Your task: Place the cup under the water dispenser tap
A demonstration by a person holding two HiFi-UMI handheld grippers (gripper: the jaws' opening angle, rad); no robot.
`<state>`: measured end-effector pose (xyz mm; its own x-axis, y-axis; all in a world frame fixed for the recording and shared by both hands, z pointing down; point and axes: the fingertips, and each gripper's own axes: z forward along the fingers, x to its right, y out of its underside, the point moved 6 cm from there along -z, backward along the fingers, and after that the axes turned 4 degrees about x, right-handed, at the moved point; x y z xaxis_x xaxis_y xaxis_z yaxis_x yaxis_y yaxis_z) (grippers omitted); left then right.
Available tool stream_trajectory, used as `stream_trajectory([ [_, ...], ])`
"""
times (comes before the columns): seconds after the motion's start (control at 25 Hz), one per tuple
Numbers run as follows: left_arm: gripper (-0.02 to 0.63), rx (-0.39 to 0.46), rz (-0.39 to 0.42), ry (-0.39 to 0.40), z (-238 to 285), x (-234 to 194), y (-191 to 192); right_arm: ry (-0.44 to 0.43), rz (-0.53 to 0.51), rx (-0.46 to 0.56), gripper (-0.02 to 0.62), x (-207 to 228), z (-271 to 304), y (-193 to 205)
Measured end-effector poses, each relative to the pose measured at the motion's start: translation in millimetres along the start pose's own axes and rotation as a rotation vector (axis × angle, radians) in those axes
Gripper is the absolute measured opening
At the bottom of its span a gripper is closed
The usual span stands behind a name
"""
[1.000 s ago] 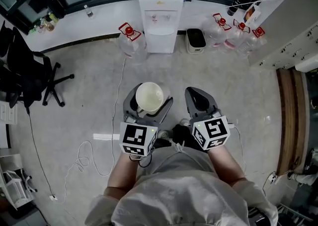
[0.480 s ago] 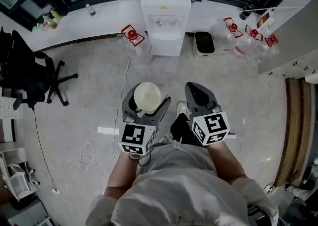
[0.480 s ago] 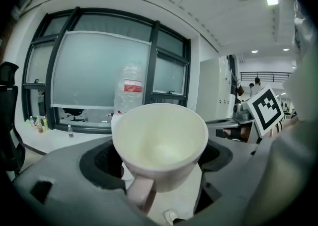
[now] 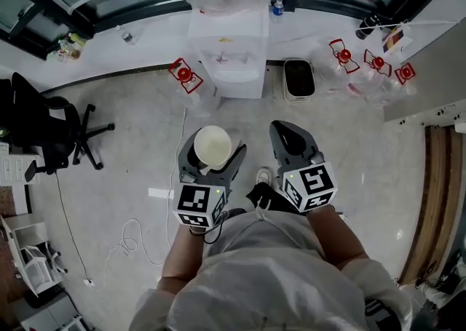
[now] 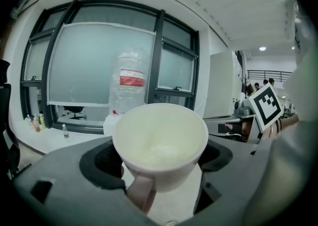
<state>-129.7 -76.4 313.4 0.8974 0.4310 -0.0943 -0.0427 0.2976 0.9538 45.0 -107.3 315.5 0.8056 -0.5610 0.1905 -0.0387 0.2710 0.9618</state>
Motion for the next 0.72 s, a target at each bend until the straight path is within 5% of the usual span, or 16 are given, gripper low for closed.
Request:
stream_trajectory([
  [0.28, 0.436, -0.024, -0.003, 0.008, 64.7, -11.4, 7.9, 0.029, 0.029, -0.009, 0.029, 56.6, 34.0, 5.7],
  [0.72, 0.436, -0.073, -0.018, 0.072, 145.8, -51.9, 52.1, 0.082, -0.042, -0.094, 0.029, 83.6, 94.0, 56.6],
])
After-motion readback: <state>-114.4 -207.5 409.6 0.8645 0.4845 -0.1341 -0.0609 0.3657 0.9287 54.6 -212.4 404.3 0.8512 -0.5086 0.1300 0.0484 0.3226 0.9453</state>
